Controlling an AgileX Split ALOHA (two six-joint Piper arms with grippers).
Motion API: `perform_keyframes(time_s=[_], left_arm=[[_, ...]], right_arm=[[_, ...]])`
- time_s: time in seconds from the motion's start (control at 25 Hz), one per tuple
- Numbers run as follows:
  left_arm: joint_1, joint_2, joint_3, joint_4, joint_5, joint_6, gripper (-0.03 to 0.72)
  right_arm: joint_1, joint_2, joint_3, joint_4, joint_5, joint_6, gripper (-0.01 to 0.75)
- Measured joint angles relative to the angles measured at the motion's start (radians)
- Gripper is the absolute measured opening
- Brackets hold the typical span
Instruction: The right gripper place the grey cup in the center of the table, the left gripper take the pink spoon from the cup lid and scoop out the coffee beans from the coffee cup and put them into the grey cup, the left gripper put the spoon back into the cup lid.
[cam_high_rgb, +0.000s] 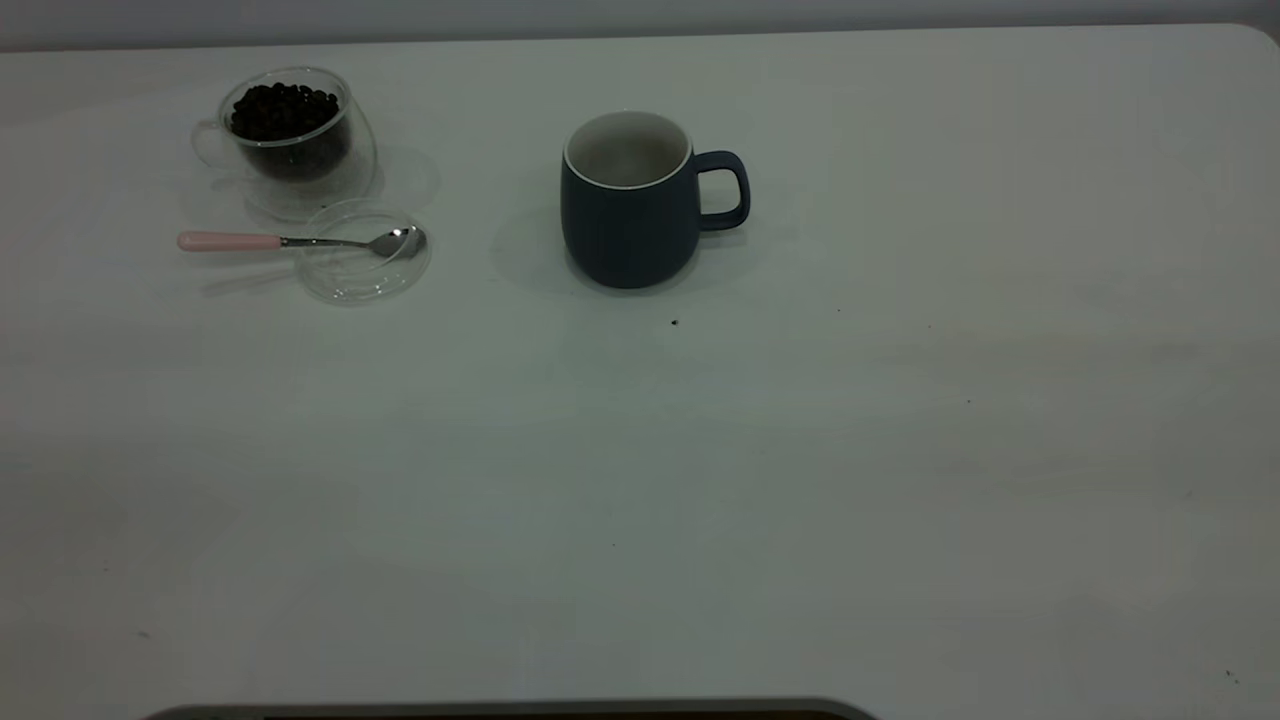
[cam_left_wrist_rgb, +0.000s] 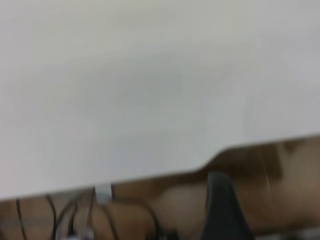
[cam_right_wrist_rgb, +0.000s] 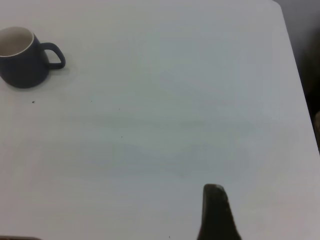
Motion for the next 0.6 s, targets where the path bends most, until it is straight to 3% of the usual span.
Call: perform_keyframes(time_s=[0.28,0.6], left_arm=[[0.071,-0.183,0.0,0.0,0.015,0.0,0.538],[0.072,-0.183,0.0,0.0,0.017,0.0,0.538]], right_arm=[[0.0,0.0,0.0,0.0,0.0,0.0,0.536],[0.0,0.0,0.0,0.0,0.0,0.0,0.536]])
